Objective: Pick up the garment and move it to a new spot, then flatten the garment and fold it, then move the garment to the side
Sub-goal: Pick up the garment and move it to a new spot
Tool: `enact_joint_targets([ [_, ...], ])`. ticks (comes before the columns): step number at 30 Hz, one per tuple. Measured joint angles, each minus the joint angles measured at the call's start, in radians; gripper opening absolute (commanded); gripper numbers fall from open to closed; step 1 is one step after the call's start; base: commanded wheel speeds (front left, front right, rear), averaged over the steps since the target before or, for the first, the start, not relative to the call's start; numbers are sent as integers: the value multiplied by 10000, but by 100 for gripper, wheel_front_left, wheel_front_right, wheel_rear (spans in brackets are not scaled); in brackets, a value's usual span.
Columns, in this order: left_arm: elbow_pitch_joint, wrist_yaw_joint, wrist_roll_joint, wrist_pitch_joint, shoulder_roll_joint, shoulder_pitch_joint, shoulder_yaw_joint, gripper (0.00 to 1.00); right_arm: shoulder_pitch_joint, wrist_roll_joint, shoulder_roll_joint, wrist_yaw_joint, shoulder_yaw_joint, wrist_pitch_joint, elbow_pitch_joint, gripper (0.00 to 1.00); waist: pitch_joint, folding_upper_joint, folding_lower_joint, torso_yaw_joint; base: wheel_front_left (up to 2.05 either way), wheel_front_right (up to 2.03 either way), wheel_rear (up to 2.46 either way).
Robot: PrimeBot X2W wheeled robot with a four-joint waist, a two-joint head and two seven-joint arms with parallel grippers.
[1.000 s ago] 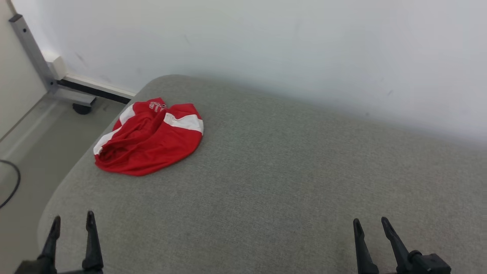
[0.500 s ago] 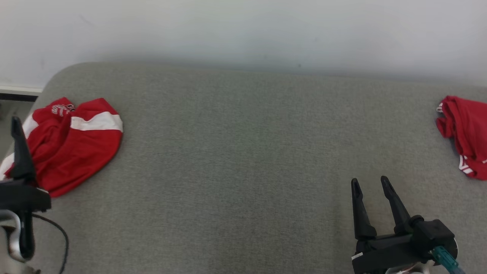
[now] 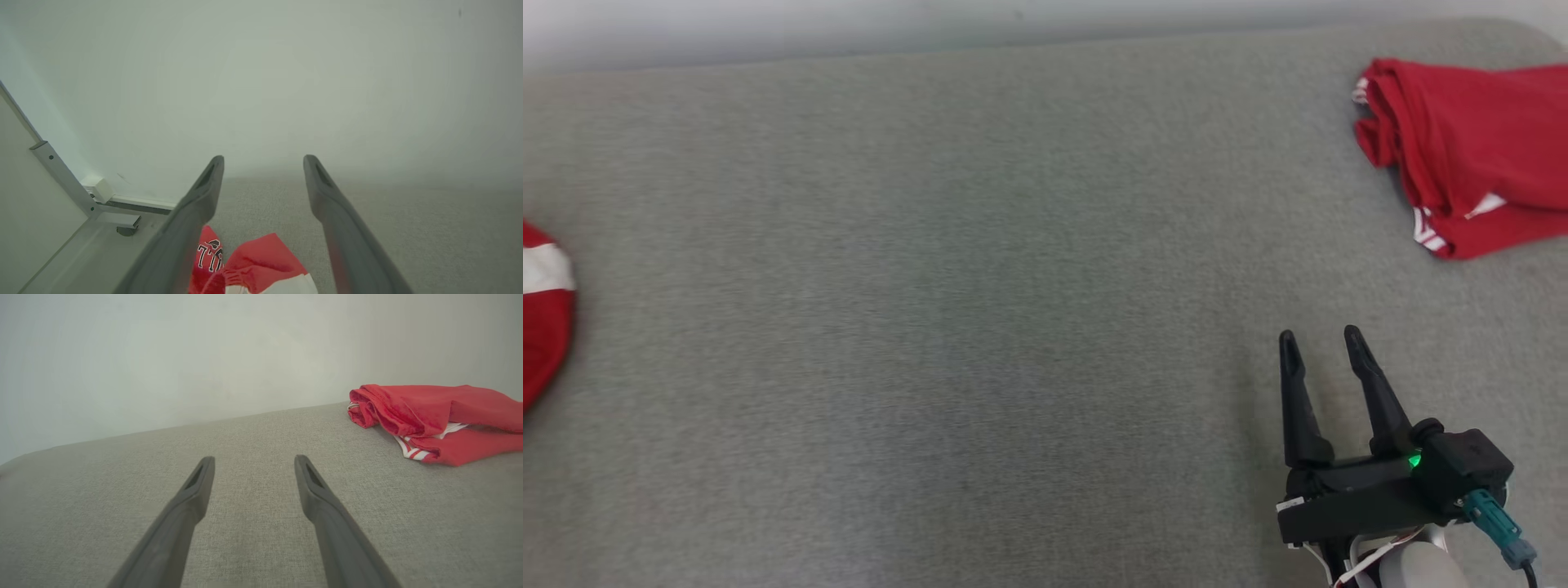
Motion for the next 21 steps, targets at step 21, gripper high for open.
enact_joint_targets([
  [21,3473,201,-537,4278,426,-1113,-506,100,-100,-153,2,0,-190,0,54,100,640,0,-2,-396,0,0,0],
])
